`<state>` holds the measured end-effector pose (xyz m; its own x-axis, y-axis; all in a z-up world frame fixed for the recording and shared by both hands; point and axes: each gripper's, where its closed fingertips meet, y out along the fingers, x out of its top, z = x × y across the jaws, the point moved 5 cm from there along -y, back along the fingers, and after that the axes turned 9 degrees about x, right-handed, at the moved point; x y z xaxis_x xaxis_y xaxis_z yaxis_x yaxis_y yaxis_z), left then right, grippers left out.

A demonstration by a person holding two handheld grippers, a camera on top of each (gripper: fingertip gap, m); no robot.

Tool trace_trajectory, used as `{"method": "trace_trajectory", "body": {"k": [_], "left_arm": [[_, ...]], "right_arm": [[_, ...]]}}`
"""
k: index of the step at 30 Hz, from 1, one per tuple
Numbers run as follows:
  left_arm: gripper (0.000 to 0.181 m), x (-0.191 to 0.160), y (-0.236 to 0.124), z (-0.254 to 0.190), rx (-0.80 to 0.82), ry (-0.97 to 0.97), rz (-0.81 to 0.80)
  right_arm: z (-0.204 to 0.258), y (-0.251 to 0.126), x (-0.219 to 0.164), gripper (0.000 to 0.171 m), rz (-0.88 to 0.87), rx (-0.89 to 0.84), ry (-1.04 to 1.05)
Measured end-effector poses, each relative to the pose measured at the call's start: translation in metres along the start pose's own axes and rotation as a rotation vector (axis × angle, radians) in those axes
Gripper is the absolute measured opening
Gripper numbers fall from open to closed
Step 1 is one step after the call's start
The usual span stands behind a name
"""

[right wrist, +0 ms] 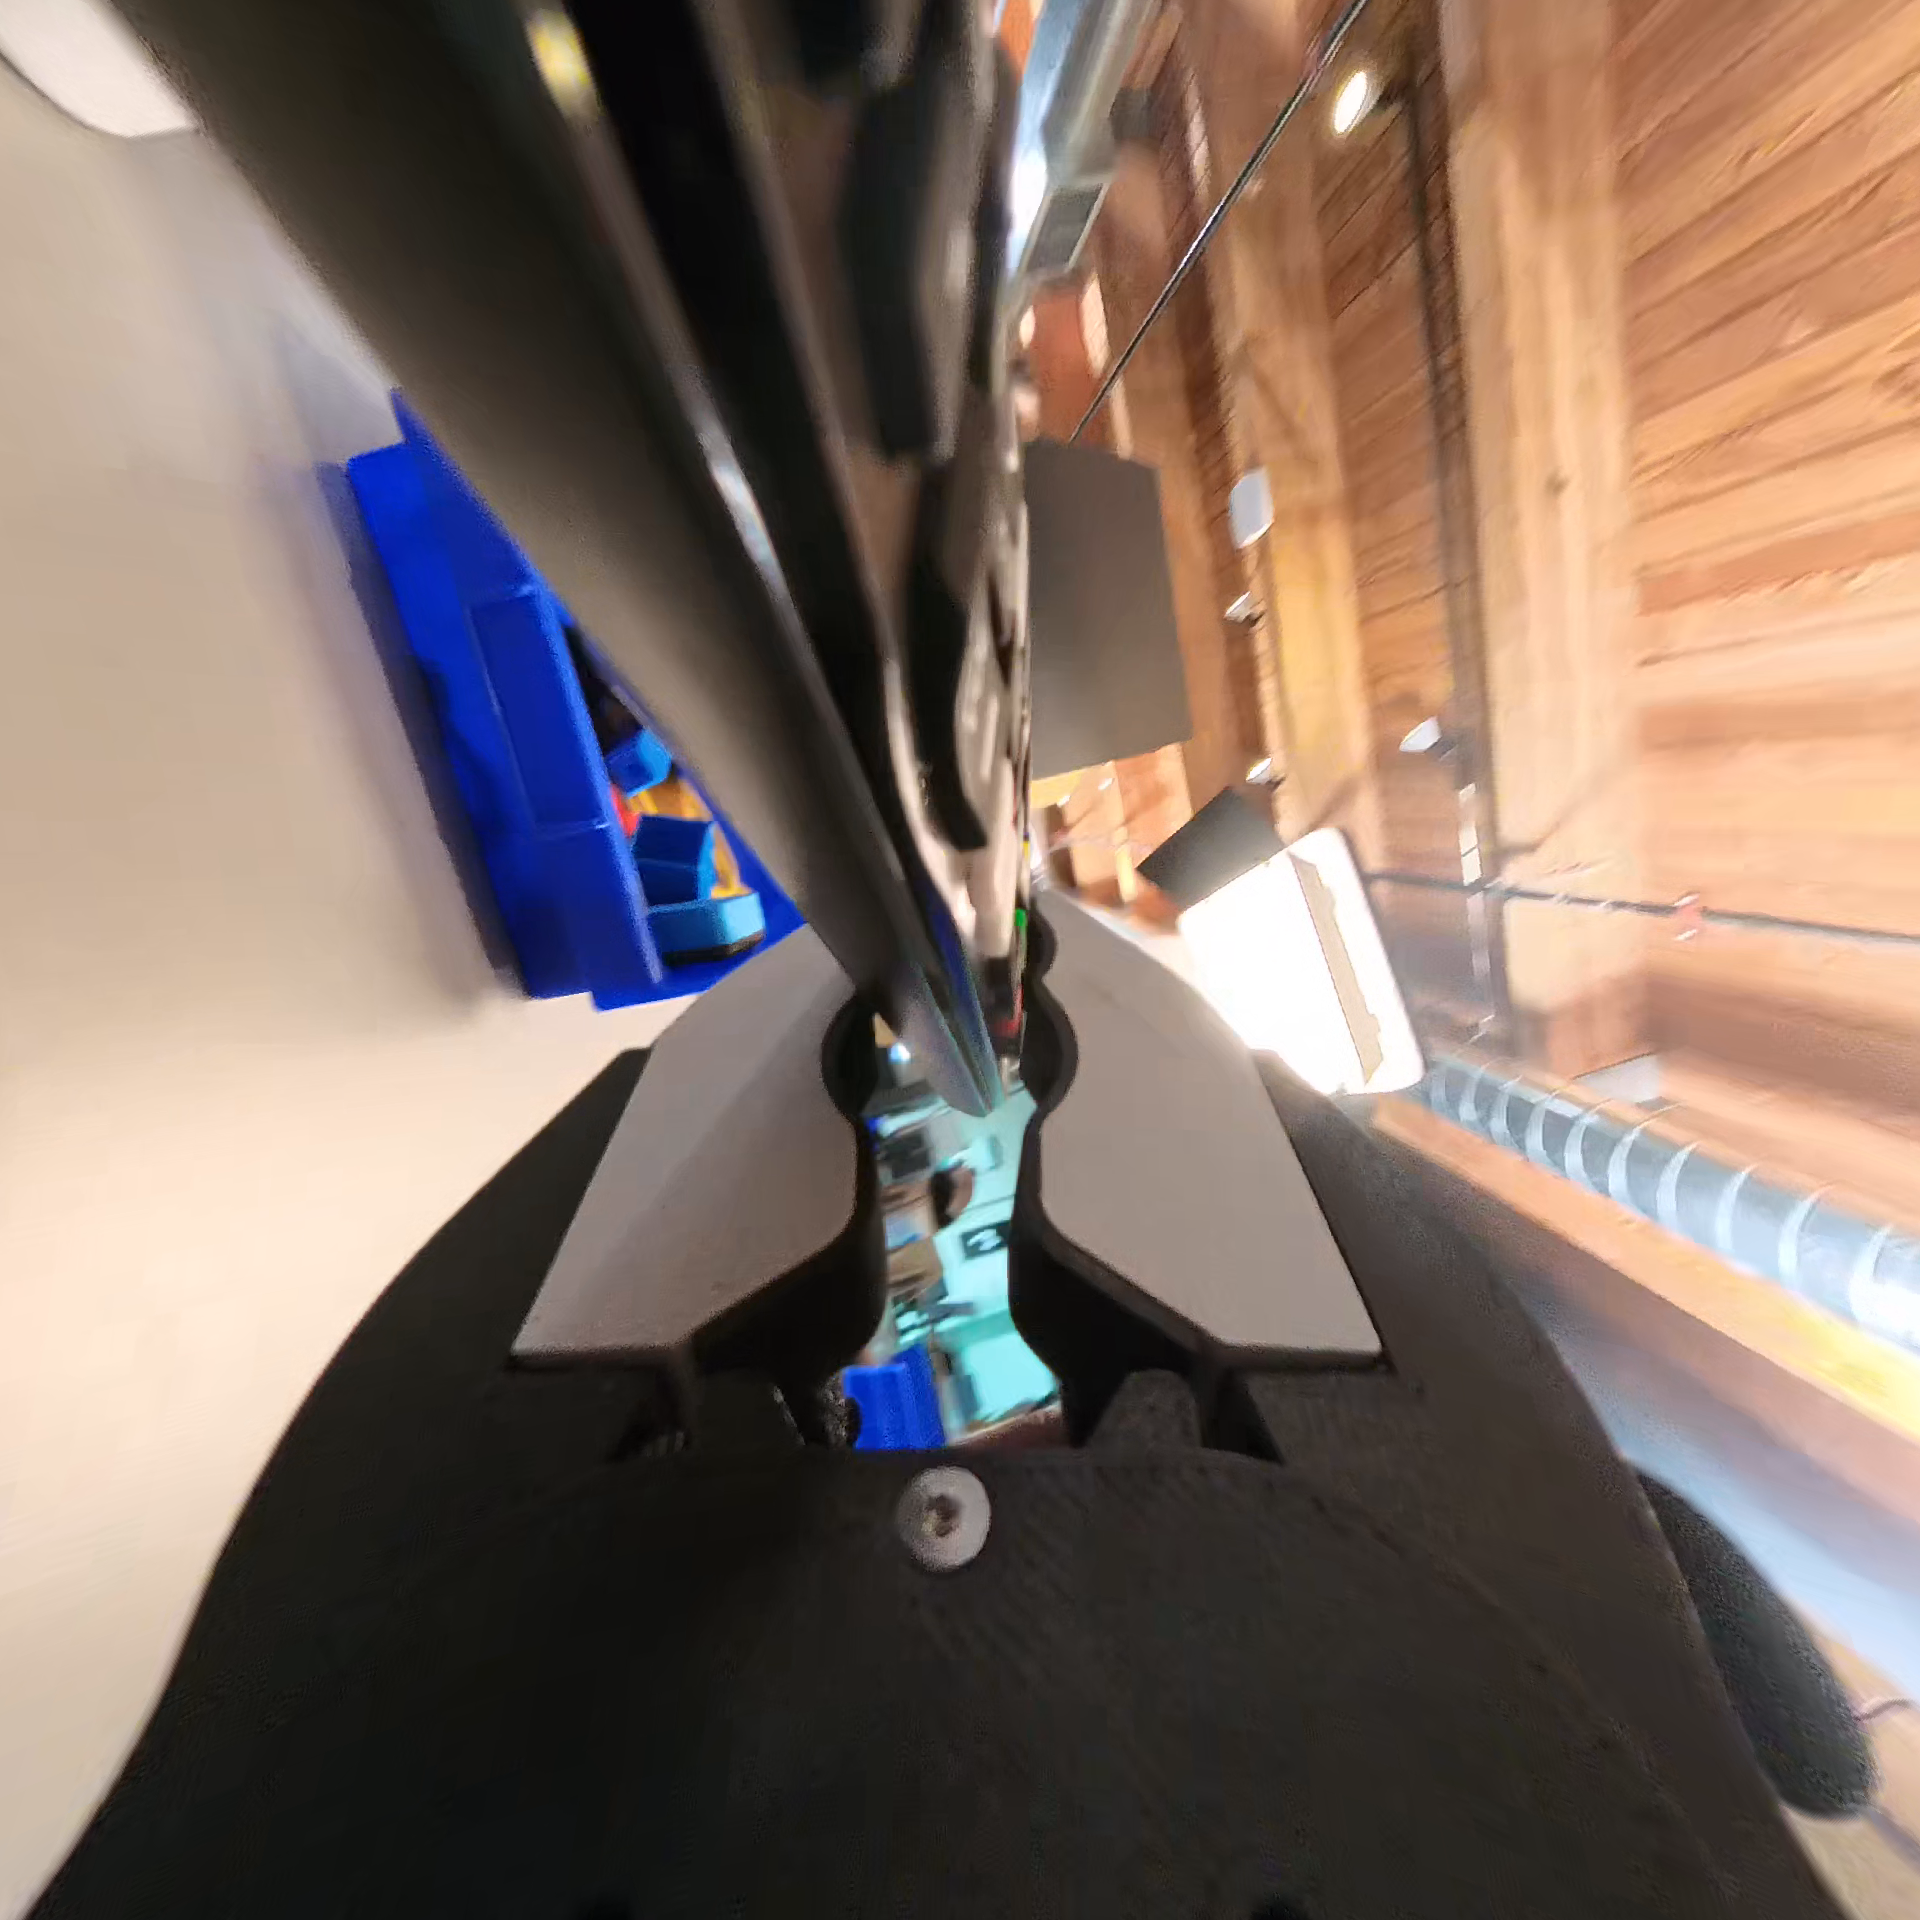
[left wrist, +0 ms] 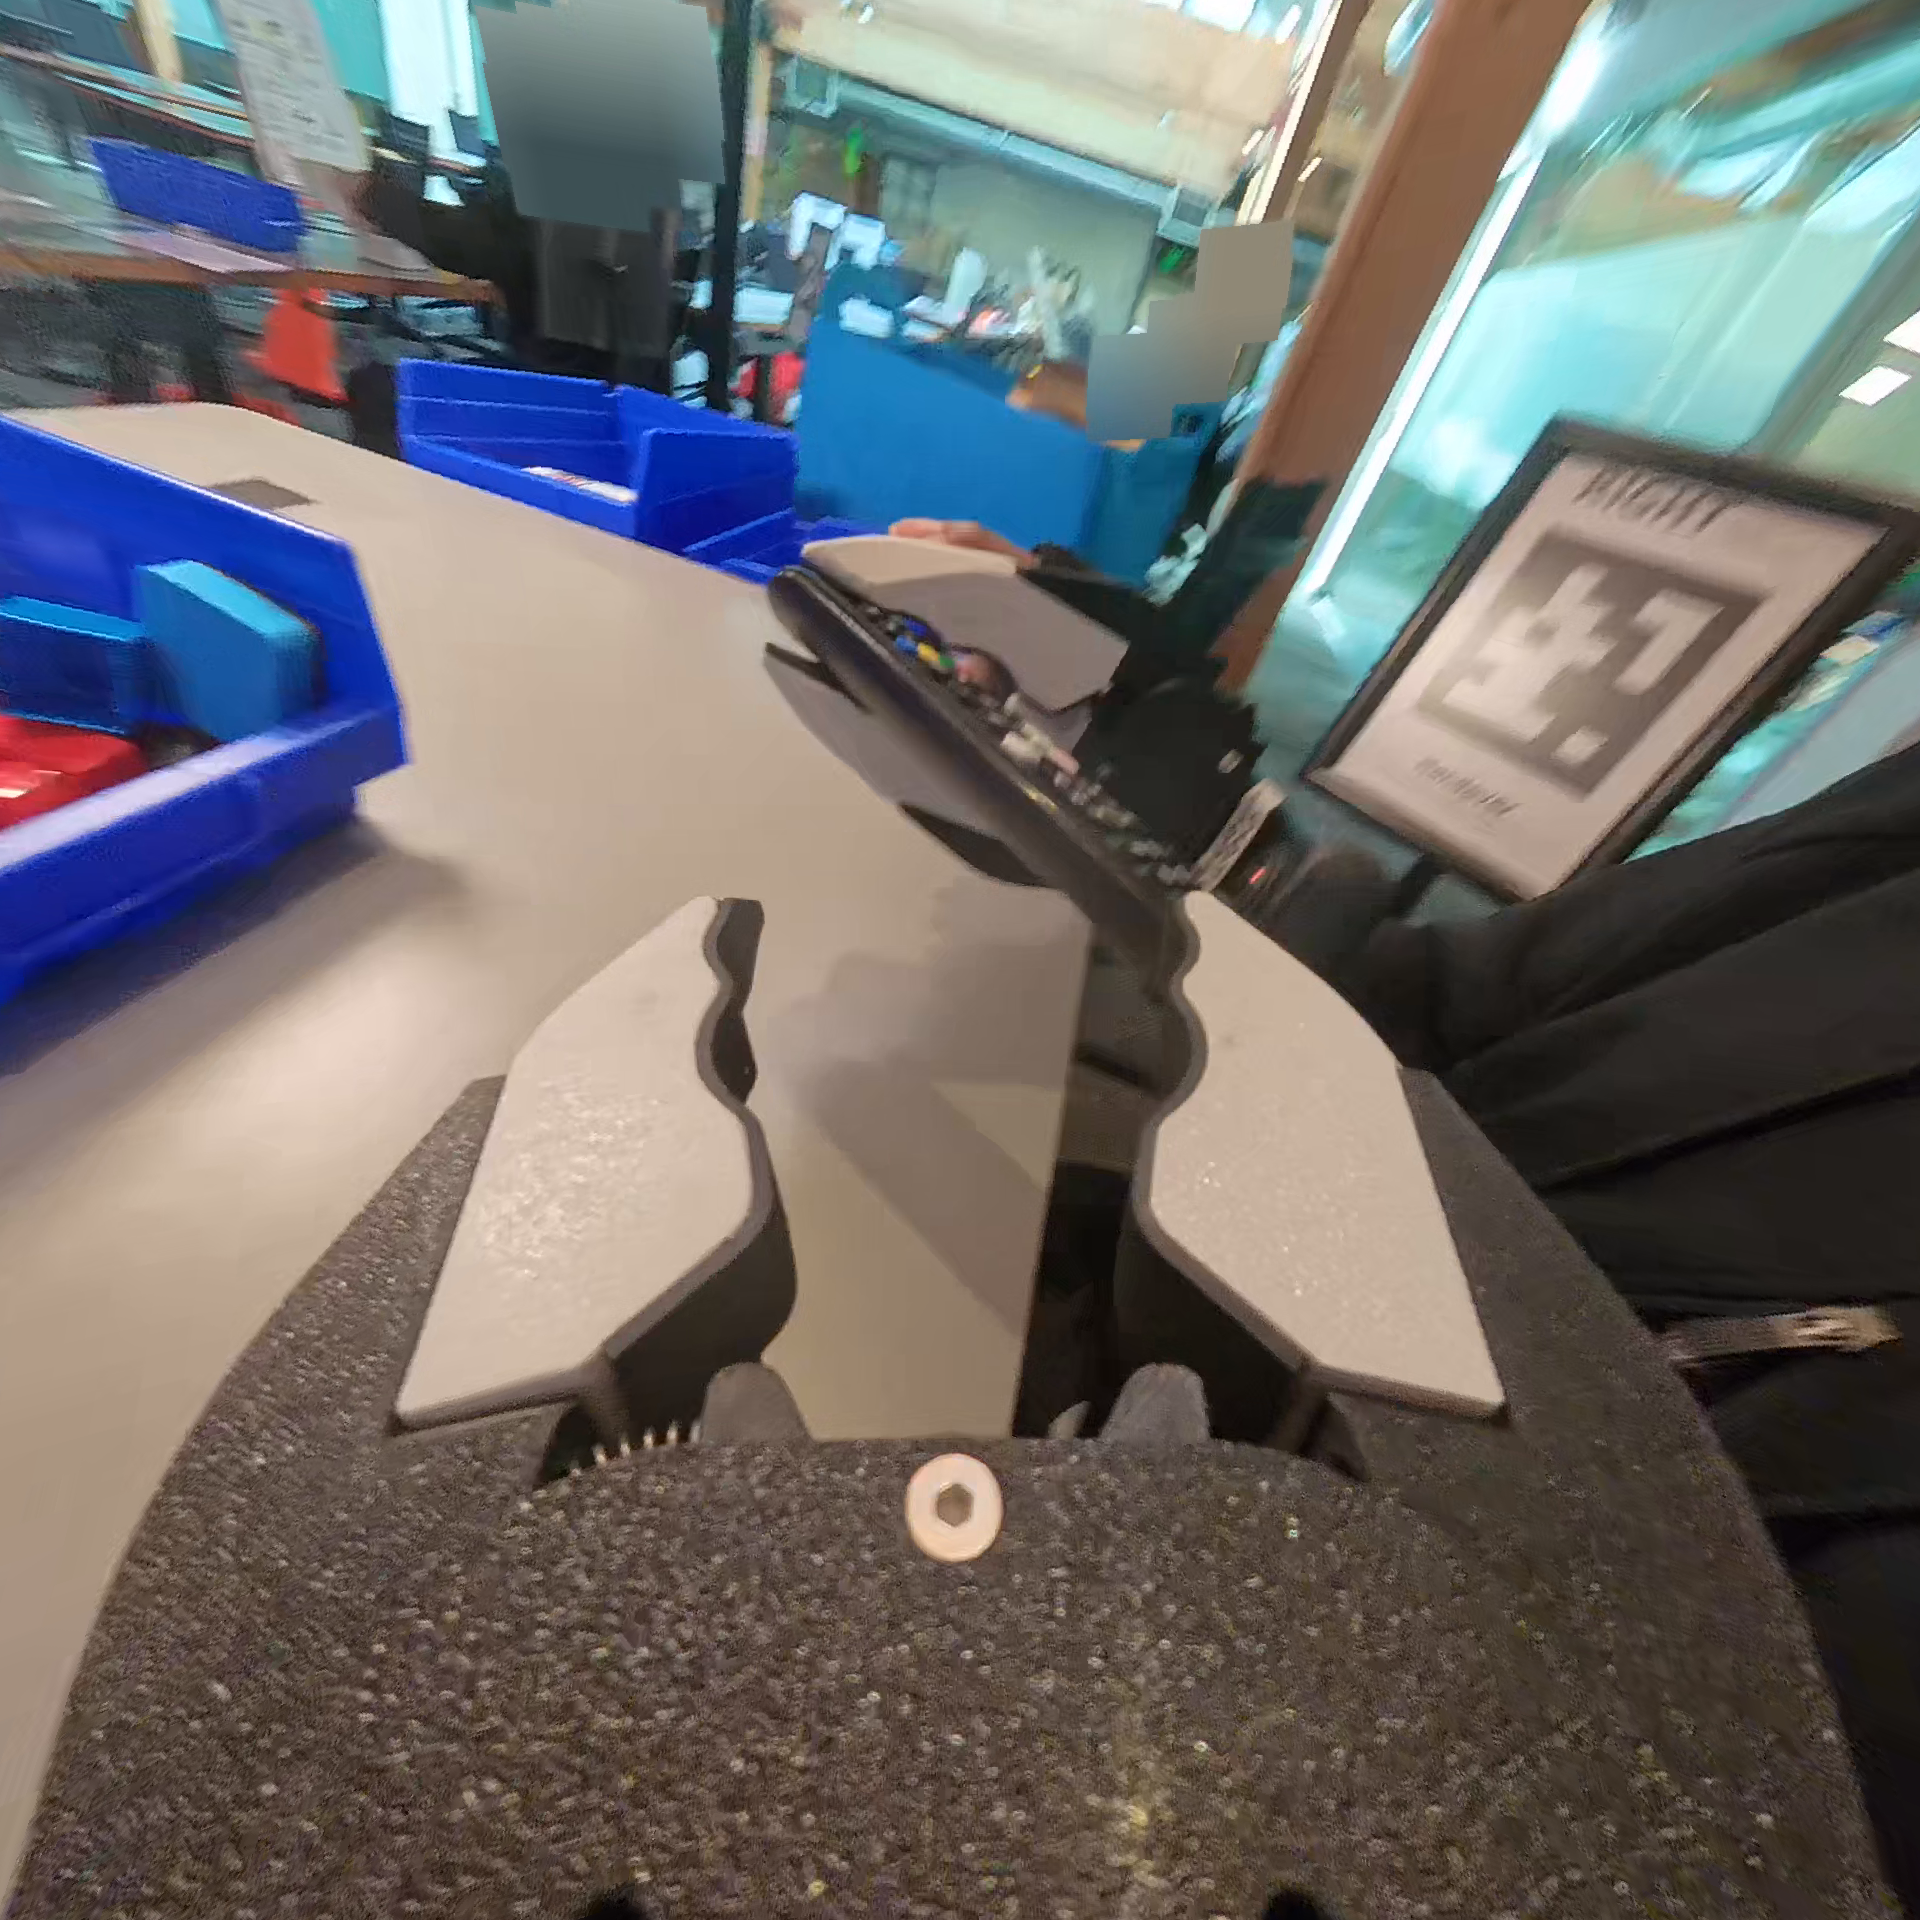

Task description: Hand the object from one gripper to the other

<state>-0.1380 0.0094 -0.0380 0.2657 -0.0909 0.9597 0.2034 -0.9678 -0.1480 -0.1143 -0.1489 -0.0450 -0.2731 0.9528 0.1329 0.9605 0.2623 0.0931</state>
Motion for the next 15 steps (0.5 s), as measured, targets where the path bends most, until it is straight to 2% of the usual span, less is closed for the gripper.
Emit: {"method": "trace_trajectory", "body": {"k": [2,4,9,11,13,15], "left_arm": [[0.074,-0.001,0.007,-0.006,-0.101,-0.106,-0.013],[0.080,-0.012,0.022,-0.016,-0.173,-0.177,0.043],[0.079,-0.045,0.060,-0.035,-0.253,-0.259,0.195],[0.068,-0.055,0.068,-0.039,-0.273,-0.265,0.240],[0.042,-0.059,0.071,-0.042,-0.303,-0.270,0.251],[0.035,-0.059,0.072,-0.039,-0.290,-0.277,0.245]], "right_arm": [[0.001,-0.002,0.005,0.023,-0.029,-0.037,-0.060],[0.004,-0.004,0.010,0.023,-0.052,-0.068,-0.112],[0.009,-0.008,0.020,0.024,-0.125,-0.116,-0.210],[0.011,-0.007,0.020,0.024,-0.131,-0.119,-0.227],[0.015,-0.005,0.017,0.024,-0.126,-0.104,-0.240],[0.015,-0.004,0.014,0.025,-0.129,-0.106,-0.204]]}}
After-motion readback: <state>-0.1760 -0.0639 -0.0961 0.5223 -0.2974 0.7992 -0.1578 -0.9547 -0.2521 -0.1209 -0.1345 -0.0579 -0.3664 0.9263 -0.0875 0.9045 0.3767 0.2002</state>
